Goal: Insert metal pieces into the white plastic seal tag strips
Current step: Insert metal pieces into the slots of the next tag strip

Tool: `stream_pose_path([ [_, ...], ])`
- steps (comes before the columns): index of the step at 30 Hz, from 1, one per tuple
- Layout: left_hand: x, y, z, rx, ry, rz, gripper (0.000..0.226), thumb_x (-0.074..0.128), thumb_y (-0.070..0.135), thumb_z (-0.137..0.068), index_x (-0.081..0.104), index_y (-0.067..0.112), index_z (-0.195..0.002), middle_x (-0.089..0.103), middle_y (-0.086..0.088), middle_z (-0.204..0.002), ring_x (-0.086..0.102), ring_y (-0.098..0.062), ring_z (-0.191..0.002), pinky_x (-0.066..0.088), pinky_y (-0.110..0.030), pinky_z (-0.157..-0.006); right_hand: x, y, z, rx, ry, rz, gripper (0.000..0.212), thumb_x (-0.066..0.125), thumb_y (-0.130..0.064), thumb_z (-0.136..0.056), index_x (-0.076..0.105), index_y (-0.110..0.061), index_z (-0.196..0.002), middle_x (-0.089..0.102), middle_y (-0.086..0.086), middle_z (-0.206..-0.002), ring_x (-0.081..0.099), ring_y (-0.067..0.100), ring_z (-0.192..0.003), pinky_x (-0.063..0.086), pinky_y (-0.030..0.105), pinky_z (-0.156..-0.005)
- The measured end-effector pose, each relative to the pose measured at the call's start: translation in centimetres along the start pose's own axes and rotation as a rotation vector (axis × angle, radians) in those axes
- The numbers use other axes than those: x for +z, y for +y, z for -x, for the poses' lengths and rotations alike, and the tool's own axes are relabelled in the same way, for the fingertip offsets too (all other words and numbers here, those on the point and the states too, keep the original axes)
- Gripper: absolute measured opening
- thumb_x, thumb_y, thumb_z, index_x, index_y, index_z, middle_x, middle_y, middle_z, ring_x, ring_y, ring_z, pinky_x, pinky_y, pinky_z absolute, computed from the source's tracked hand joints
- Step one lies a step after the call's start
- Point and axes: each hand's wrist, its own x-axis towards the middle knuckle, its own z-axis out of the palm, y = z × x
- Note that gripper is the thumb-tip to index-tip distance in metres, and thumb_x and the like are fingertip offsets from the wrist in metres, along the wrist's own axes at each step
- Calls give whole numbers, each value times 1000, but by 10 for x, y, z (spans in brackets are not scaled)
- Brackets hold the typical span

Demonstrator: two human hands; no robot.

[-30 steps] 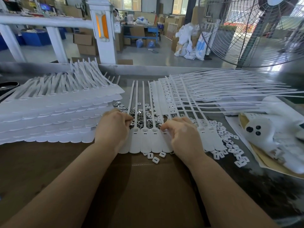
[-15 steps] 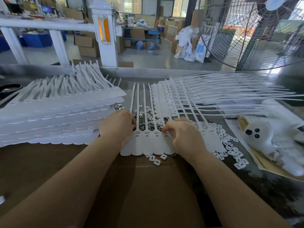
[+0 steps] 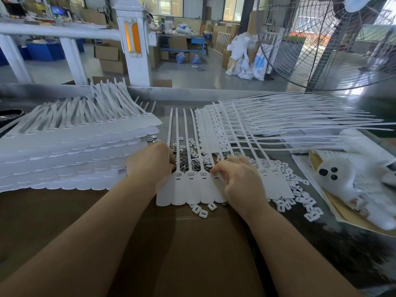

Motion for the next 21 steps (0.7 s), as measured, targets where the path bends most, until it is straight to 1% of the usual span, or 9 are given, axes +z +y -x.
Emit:
stream_pose_path([
  [5,4,0,1,14,51,7,11,62,22,-88,70,23,-95,63,1,-104,59,-23,-91,52,-41,-81,0,0,1,-6,7,9,23,51,-5,-89,71,-17,-92,64,-1,-90,48,16,-96,38,34,-83],
  [7,7,-1,2,29,93,24,11,59,22,-90,68,22,-97,61,0,-106,58,-23,-93,51,-41,-81,0,0,1,-6,10,6,23,51,-5,-89,71,-16,-92,64,-1,-91,48,17,-96,37,33,-83],
  [10,8,-6,3,39,192,130,12,56,17,-92,67,20,-97,66,0,-97,56,-18,-81,47,-31,-69,0,0,2,-7,16,-2,21,52,-7,-90,71,-16,-91,65,-1,-92,49,17,-96,38,34,-84],
  [12,4,-10,5,53,223,264,11,59,15,-90,68,19,-92,66,3,-86,54,-14,-74,41,-25,-65,1,1,1,-8,14,5,21,52,-8,-90,71,-16,-92,65,0,-93,49,18,-98,39,35,-85],
  [14,0,-15,9,67,199,392,10,63,13,-87,68,20,-84,62,12,-73,54,-7,-67,38,-16,-59,1,1,1,-8,15,17,21,52,-8,-90,71,-16,-92,66,0,-94,50,18,-99,39,35,-86],
  [16,-1,-21,14,69,132,437,12,64,13,-87,66,22,-79,58,19,-67,51,1,-63,34,-8,-54,1,1,1,-10,16,24,20,52,-8,-90,71,-16,-92,66,0,-94,50,19,-99,39,36,-86],
  [18,1,-26,18,64,84,422,11,62,14,-88,67,21,-82,57,20,-68,51,2,-66,33,-8,-55,1,1,1,-13,12,31,20,52,-9,-90,70,-16,-93,66,1,-95,50,19,-99,40,36,-87],
  [19,2,-27,19,62,79,408,11,60,14,-89,67,20,-84,57,18,-70,52,1,-68,34,-11,-58,1,1,2,-14,9,35,20,52,-9,-90,70,-16,-94,66,1,-96,50,20,-100,40,35,-87],
  [21,4,-28,21,51,96,375,12,56,15,-92,66,20,-87,59,10,-78,54,-9,-75,38,-20,-66,1,2,2,-14,6,39,20,53,-8,-90,70,-16,-94,66,1,-96,50,20,-99,41,36,-88],
])
